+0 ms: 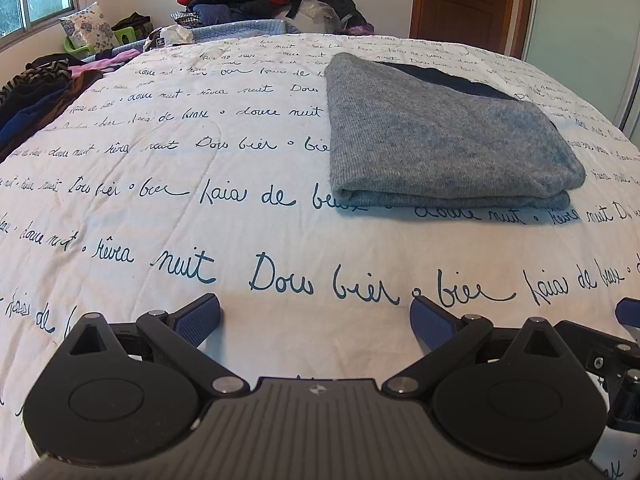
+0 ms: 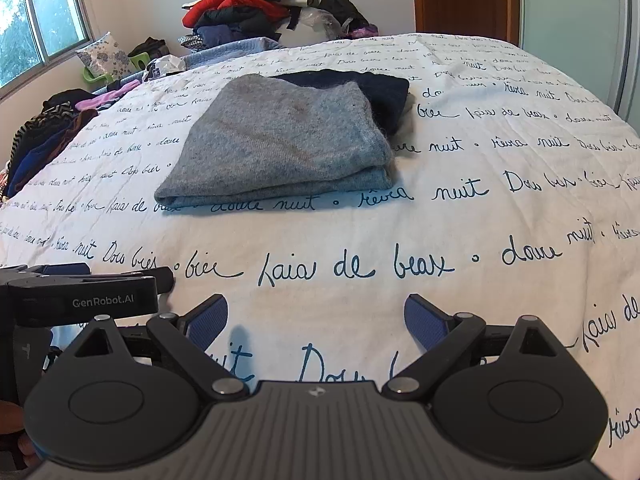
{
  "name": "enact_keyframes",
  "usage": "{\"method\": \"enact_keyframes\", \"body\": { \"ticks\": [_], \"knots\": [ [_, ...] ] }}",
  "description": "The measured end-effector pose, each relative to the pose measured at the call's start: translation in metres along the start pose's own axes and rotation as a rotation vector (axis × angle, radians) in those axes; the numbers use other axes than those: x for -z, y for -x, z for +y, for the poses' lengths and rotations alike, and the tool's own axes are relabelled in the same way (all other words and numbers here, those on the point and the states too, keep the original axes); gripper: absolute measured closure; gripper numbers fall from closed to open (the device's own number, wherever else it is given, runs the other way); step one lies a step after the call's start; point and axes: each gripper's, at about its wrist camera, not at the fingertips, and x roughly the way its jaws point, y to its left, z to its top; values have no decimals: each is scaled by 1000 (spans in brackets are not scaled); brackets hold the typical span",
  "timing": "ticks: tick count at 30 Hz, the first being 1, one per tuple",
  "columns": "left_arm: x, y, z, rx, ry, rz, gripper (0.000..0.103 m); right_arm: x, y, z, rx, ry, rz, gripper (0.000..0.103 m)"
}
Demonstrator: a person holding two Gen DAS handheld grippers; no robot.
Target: Fold small clothes
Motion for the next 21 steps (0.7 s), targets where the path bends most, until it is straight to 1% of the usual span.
{"method": "enact_keyframes", "body": {
  "ticks": [8,21],
  "knots": [
    [1,-1,1,-2,7,5,1,1,0,0,0,1,1,7],
    [3,-2,0,-4,1,-6,1,1,-1,-1,0,1,2,7]
  ]
}}
